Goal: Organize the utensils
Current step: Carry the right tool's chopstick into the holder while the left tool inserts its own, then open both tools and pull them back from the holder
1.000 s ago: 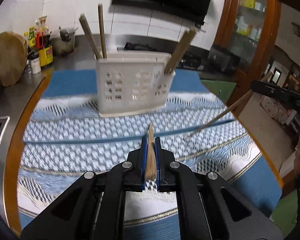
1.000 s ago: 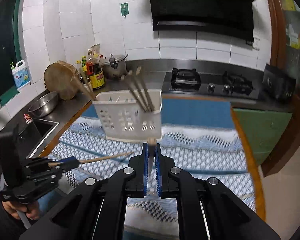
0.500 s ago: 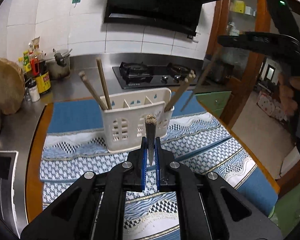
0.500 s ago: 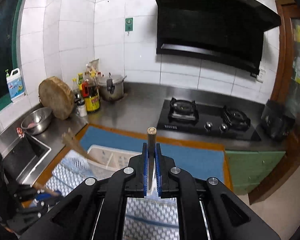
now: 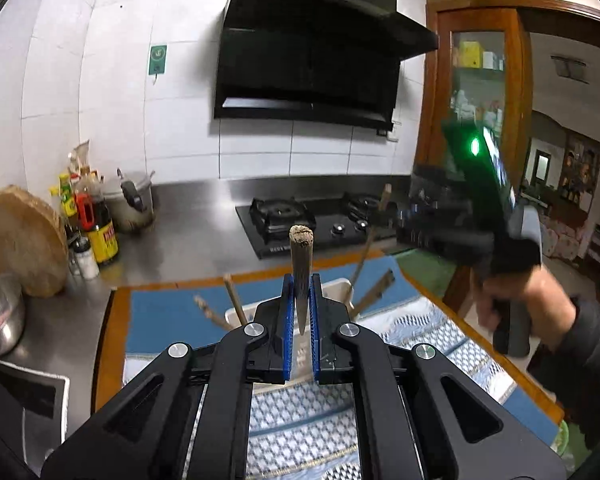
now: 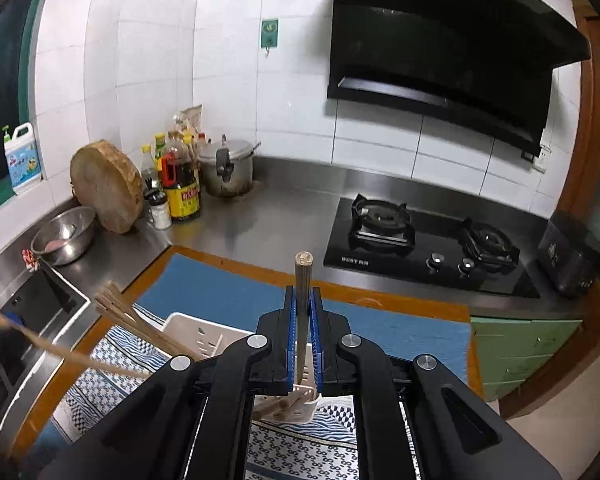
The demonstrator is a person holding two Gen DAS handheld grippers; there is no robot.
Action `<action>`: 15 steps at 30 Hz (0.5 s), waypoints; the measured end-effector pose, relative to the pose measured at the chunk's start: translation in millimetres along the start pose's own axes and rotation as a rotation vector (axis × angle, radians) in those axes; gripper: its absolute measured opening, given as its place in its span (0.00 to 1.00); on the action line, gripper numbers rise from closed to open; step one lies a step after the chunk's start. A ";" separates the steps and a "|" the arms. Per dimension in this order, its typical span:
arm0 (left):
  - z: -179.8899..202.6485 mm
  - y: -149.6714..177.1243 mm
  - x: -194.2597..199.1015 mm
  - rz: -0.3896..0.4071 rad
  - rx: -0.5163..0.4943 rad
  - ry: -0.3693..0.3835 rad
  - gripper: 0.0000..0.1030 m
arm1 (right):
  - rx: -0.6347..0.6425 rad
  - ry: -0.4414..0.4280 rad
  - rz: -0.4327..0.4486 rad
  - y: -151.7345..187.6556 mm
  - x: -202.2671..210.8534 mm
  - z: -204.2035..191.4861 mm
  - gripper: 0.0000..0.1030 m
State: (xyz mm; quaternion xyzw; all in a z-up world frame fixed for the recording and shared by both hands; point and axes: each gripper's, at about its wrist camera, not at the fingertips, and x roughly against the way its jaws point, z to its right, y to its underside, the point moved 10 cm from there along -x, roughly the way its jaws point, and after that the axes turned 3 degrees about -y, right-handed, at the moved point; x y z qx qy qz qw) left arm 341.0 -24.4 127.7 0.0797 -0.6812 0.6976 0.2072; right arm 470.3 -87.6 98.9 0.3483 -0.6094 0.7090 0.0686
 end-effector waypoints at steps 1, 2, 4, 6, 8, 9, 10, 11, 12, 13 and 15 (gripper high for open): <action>-1.1 -2.8 -4.1 0.001 -0.006 -0.012 0.06 | -0.001 -0.002 -0.009 2.6 -3.5 0.7 0.07; -2.8 -4.0 -8.8 -0.001 -0.007 -0.024 0.06 | 0.002 0.003 -0.013 4.8 -5.9 1.6 0.07; -6.5 -3.8 -21.6 -0.016 0.000 -0.035 0.06 | 0.011 0.003 -0.016 7.7 -7.9 1.2 0.08; -9.7 -0.7 -32.9 -0.037 0.016 -0.043 0.06 | 0.016 0.012 -0.013 8.9 -7.0 2.7 0.18; -13.0 3.4 -45.8 -0.060 0.033 -0.042 0.06 | 0.021 0.015 -0.009 10.2 -4.1 2.1 0.27; -15.6 4.8 -50.6 -0.066 0.037 -0.047 0.06 | 0.027 0.019 -0.003 10.4 -1.0 2.2 0.29; -18.1 6.3 -55.6 -0.073 0.040 -0.051 0.06 | 0.031 0.019 0.000 11.1 1.1 2.3 0.32; -20.2 8.1 -60.7 -0.080 0.045 -0.056 0.06 | 0.037 0.021 0.003 11.6 3.5 2.0 0.36; -21.9 9.8 -64.0 -0.084 0.050 -0.059 0.06 | 0.045 0.025 0.009 12.5 6.8 2.0 0.36; -23.6 10.7 -66.4 -0.086 0.058 -0.059 0.06 | 0.052 0.025 0.012 13.7 9.5 1.8 0.37; -25.5 11.4 -68.5 -0.087 0.066 -0.062 0.06 | 0.060 0.026 0.013 16.3 13.0 1.6 0.39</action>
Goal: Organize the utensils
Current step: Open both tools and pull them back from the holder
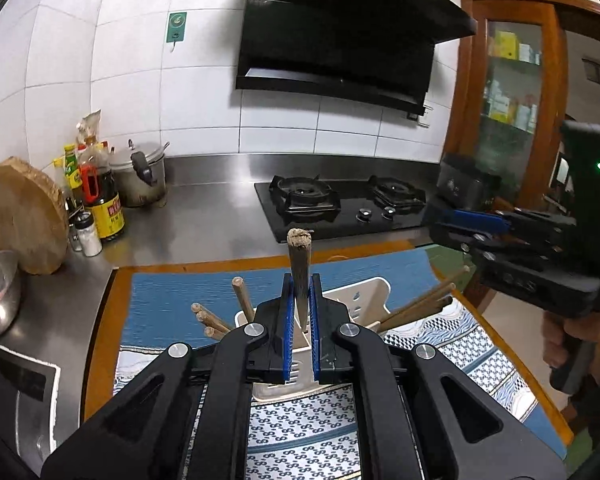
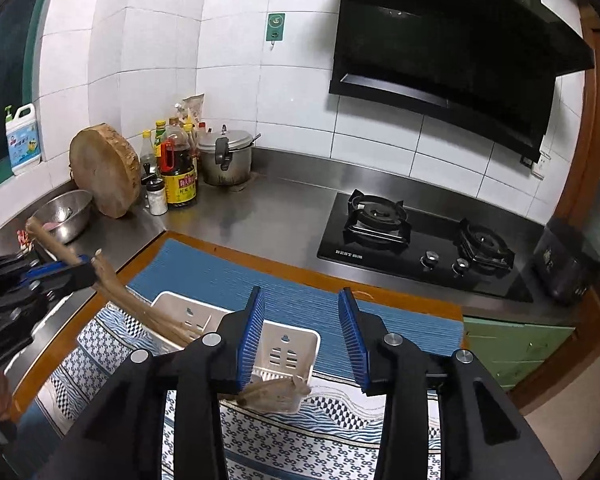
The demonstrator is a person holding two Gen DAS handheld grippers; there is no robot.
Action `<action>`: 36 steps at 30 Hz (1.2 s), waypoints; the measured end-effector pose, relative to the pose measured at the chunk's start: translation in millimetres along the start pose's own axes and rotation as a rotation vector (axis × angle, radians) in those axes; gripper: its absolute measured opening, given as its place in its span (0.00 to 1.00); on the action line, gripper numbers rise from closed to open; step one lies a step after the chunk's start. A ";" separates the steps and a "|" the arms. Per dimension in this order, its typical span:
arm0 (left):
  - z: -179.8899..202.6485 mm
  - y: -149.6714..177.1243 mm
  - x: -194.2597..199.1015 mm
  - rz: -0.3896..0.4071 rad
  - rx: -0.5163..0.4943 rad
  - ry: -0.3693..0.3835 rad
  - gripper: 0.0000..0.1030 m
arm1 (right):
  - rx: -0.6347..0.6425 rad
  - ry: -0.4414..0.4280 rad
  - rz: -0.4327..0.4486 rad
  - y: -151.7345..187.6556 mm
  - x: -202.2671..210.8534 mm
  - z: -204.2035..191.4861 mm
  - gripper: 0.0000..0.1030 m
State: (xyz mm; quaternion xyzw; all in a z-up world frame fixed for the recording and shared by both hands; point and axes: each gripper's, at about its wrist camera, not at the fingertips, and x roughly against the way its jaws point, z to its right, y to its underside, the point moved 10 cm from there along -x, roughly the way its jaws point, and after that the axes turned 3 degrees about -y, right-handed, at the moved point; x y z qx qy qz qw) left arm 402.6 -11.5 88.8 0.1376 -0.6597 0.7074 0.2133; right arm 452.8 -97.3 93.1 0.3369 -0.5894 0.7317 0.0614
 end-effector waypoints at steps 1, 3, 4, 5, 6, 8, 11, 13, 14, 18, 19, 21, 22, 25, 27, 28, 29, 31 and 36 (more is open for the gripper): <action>-0.6 -1.2 1.1 0.004 0.002 -0.001 0.06 | 0.004 0.008 0.005 0.7 1.8 1.3 0.42; -0.7 -7.6 9.0 0.031 0.001 0.001 0.06 | 0.006 0.007 0.008 2.6 3.8 2.7 0.45; 1.1 -10.1 11.8 0.037 -0.006 0.001 0.06 | 0.002 0.010 0.012 3.5 5.0 4.0 0.48; 1.9 -11.9 13.9 0.039 -0.020 -0.011 0.06 | -0.001 0.015 0.015 4.7 5.9 5.8 0.51; 3.4 -12.0 16.4 0.043 -0.034 -0.021 0.06 | -0.004 0.014 0.015 5.4 6.2 6.6 0.53; 3.6 -15.5 20.9 0.058 -0.050 -0.040 0.06 | -0.003 0.012 0.016 7.6 7.2 6.3 0.53; 6.1 -17.2 22.9 0.058 -0.057 -0.036 0.06 | 0.007 0.015 0.014 12.5 8.3 5.2 0.58; 6.2 -13.7 18.8 0.045 -0.060 -0.037 0.06 | 0.009 0.014 0.013 15.4 8.9 4.0 0.59; 6.1 -11.0 16.8 0.035 -0.053 -0.030 0.06 | 0.008 0.012 0.013 16.5 9.4 3.5 0.63; 1.4 -1.4 6.1 0.000 -0.041 -0.031 0.06 | 0.015 0.015 0.022 22.8 16.7 1.5 0.74; 0.9 0.8 4.5 -0.007 -0.040 -0.030 0.06 | 0.016 0.014 0.022 24.5 17.6 1.4 0.77; -0.8 4.8 2.7 -0.016 -0.038 -0.036 0.06 | 0.019 0.015 0.026 28.1 20.1 0.3 0.84; -0.6 5.9 2.1 -0.019 -0.038 -0.034 0.08 | 0.019 0.014 0.026 29.2 20.3 -0.1 0.85; -0.5 10.2 1.5 -0.027 -0.040 -0.038 0.09 | 0.016 0.005 0.031 36.5 23.3 -2.6 0.88; 0.0 12.5 1.8 -0.029 -0.041 -0.038 0.13 | 0.016 0.001 0.028 41.3 24.9 -5.3 0.88; 0.5 13.2 2.6 -0.028 -0.040 -0.038 0.22 | 0.018 0.003 0.028 43.4 26.2 -6.2 0.89; 0.2 14.4 3.7 -0.025 -0.037 -0.043 0.28 | 0.020 0.002 0.027 46.4 27.3 -7.4 0.89; -1.9 16.7 6.5 -0.020 -0.026 -0.054 0.44 | 0.014 -0.006 0.024 53.8 30.1 -9.6 0.89; -3.1 24.9 19.5 -0.001 -0.010 -0.054 0.57 | -0.007 -0.030 0.024 73.1 40.7 -16.3 0.90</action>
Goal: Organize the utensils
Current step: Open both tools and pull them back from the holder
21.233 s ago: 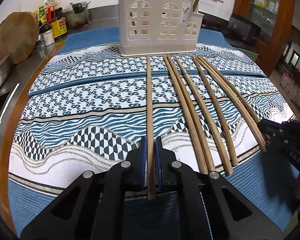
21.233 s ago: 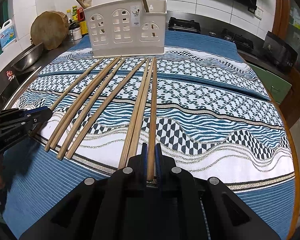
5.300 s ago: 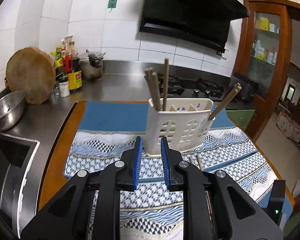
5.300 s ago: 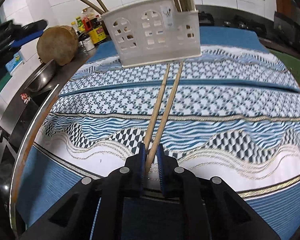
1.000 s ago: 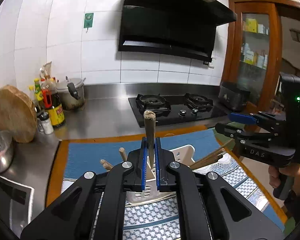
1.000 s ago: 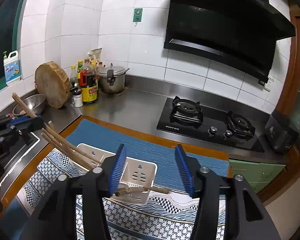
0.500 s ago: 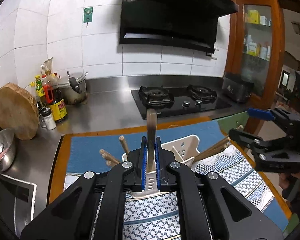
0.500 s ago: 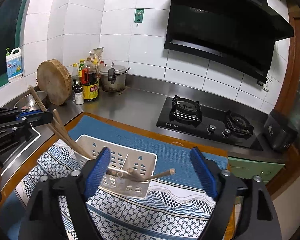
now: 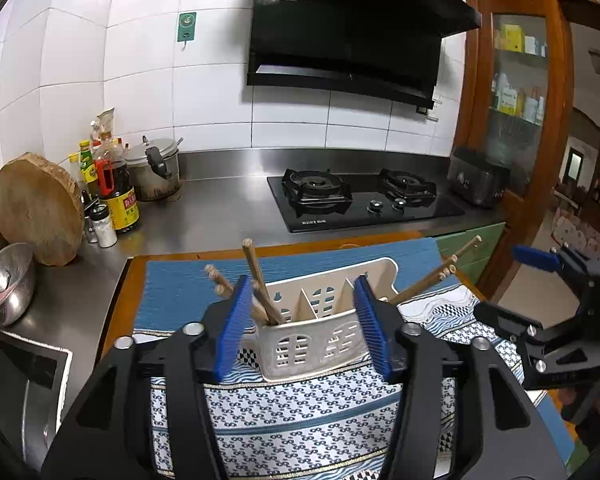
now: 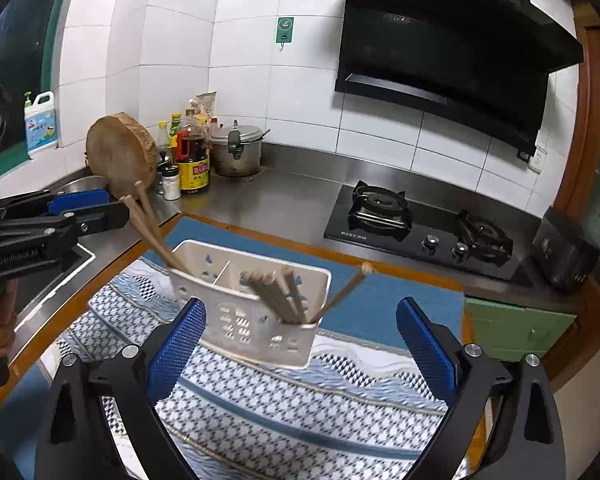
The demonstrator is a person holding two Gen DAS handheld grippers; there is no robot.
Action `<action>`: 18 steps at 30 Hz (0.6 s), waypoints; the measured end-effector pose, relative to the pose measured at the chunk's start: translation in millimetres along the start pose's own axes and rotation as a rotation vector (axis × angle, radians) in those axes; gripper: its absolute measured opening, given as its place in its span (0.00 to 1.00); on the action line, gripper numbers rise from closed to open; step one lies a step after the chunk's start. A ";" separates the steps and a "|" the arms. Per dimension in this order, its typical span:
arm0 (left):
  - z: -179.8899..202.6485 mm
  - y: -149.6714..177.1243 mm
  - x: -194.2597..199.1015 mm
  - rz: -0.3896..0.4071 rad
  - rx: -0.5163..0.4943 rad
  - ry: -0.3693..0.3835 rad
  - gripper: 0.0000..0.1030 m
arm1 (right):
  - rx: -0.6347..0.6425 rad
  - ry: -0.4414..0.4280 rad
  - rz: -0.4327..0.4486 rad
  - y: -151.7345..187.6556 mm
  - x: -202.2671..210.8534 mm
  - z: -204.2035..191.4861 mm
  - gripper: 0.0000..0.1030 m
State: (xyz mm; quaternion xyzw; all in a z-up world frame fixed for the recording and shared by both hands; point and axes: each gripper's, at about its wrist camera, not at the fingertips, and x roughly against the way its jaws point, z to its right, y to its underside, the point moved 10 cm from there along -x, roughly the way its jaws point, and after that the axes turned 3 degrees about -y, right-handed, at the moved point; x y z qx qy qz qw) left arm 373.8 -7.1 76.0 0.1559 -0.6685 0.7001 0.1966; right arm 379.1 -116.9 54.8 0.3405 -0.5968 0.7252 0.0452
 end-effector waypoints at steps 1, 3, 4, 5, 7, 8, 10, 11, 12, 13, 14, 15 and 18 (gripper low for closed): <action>0.0 2.5 3.2 0.004 0.003 -0.001 0.60 | -0.006 -0.004 0.000 3.9 2.4 -1.6 0.91; 0.8 10.2 9.9 0.005 0.008 0.005 0.64 | -0.018 -0.012 -0.003 12.6 6.7 -4.4 0.91; 1.2 13.8 12.6 0.006 0.008 0.006 0.69 | -0.025 -0.015 -0.005 16.7 8.8 -6.2 0.91; 1.0 18.6 17.7 0.012 0.011 0.004 0.71 | -0.029 -0.018 -0.008 20.3 10.0 -7.8 0.91; 1.1 25.5 25.4 0.016 0.013 0.004 0.77 | -0.041 -0.027 -0.012 30.3 15.7 -12.3 0.91; 0.9 30.4 30.9 0.020 0.016 0.004 0.78 | -0.046 -0.032 -0.015 35.1 18.2 -15.1 0.91; 0.0 36.6 38.2 0.024 0.022 0.007 0.82 | -0.048 -0.038 -0.019 43.8 23.3 -21.6 0.92; -0.5 39.9 42.1 0.026 0.024 0.006 0.83 | -0.047 -0.039 -0.020 47.3 25.1 -24.2 0.92; -0.8 44.4 47.0 0.029 0.027 0.006 0.85 | -0.045 -0.040 -0.022 52.1 27.9 -27.9 0.92; -0.8 48.0 50.8 0.029 0.029 0.006 0.87 | -0.044 -0.040 -0.021 56.6 30.8 -31.2 0.92; -1.0 53.1 56.1 0.032 0.031 0.004 0.88 | -0.045 -0.042 -0.022 59.2 32.4 -33.4 0.92; -1.2 56.1 59.6 0.033 0.030 0.002 0.89 | -0.047 -0.046 -0.023 64.0 35.7 -37.2 0.92; -2.5 66.4 73.2 0.041 0.025 -0.012 0.91 | -0.054 -0.053 -0.020 72.9 44.5 -45.1 0.92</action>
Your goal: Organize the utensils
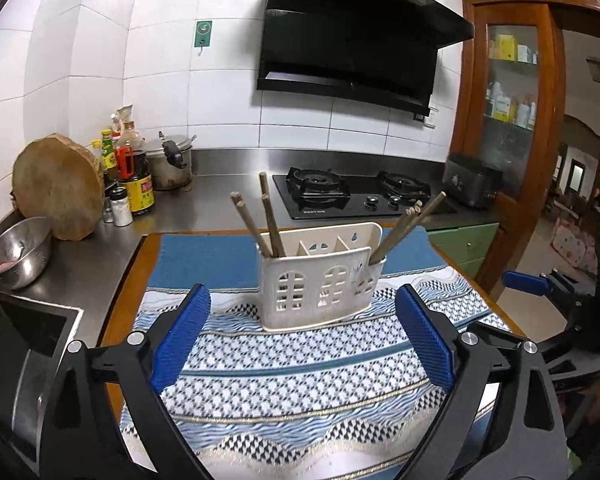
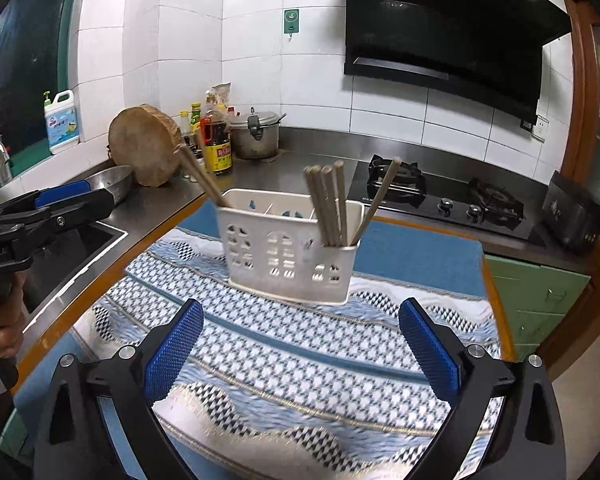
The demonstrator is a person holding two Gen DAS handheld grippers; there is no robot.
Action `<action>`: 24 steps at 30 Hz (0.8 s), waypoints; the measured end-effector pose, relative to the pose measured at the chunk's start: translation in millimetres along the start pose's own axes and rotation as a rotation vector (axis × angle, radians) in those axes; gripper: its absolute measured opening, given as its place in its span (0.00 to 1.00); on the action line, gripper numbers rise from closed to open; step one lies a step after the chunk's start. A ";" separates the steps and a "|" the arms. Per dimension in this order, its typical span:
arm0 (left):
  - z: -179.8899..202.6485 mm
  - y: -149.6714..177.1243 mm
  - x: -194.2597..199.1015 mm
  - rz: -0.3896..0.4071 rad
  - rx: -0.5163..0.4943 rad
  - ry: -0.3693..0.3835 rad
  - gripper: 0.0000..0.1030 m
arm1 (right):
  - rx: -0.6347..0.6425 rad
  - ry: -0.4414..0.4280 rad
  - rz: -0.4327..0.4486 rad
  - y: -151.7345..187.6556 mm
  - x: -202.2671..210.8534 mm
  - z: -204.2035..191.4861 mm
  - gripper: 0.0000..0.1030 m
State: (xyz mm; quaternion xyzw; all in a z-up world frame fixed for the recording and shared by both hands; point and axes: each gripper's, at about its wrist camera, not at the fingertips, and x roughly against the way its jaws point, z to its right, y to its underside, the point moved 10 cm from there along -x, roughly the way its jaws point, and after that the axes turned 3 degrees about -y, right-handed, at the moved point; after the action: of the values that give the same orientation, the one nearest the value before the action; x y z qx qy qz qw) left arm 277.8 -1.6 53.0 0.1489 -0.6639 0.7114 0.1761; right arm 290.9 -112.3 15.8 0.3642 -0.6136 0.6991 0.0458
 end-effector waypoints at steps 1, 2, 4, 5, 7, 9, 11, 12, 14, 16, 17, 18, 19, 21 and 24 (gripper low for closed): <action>-0.5 2.9 4.1 0.001 0.002 -0.001 0.92 | -0.004 -0.004 0.001 3.7 3.4 -2.8 0.92; -0.9 6.2 8.8 0.003 0.007 -0.003 0.92 | -0.010 -0.007 0.003 7.2 6.9 -5.6 0.93; -1.5 13.0 16.6 0.003 0.011 -0.011 0.93 | -0.021 -0.015 0.004 13.3 12.2 -10.4 0.93; -1.9 14.6 18.5 0.004 0.011 -0.013 0.93 | -0.024 -0.015 0.006 15.5 14.4 -12.4 0.93; -0.2 21.7 25.0 0.002 0.002 -0.020 0.94 | -0.030 -0.015 0.010 21.9 19.9 -17.3 0.93; 1.5 27.1 30.1 0.001 -0.006 -0.029 0.94 | -0.025 -0.008 0.011 28.6 25.0 -22.8 0.93; 1.9 30.7 35.9 0.008 -0.013 -0.037 0.94 | -0.020 0.000 0.012 34.4 28.5 -26.5 0.93; 2.1 33.6 39.3 0.011 -0.016 -0.044 0.95 | -0.026 -0.003 0.013 38.5 30.9 -29.0 0.93; 2.0 38.7 44.5 0.012 -0.012 -0.053 0.95 | -0.040 -0.011 0.009 43.7 32.8 -31.5 0.93; 1.9 43.4 47.9 0.008 -0.003 -0.049 0.95 | -0.052 -0.007 0.014 50.5 37.3 -33.6 0.93; 2.0 45.7 49.5 0.006 0.001 -0.047 0.95 | -0.054 -0.006 0.015 52.6 38.5 -34.5 0.93; 2.5 48.9 51.5 0.002 0.000 -0.044 0.95 | -0.059 -0.003 0.016 55.6 40.5 -35.0 0.93; 3.1 51.6 53.4 -0.002 -0.005 -0.044 0.95 | -0.060 0.003 0.016 58.4 42.3 -35.8 0.93; 4.1 55.5 58.1 0.002 -0.012 -0.058 0.95 | -0.059 0.016 0.020 63.0 45.9 -37.0 0.93; 4.2 60.5 63.4 0.004 -0.012 -0.060 0.95 | -0.072 0.021 0.030 68.3 52.4 -39.0 0.93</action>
State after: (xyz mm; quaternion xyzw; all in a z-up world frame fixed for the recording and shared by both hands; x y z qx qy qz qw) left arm 193.9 -5.9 27.6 0.1680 -0.6734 0.7029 0.1556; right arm 200.0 -114.2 -10.2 0.3457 -0.6431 0.6811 0.0548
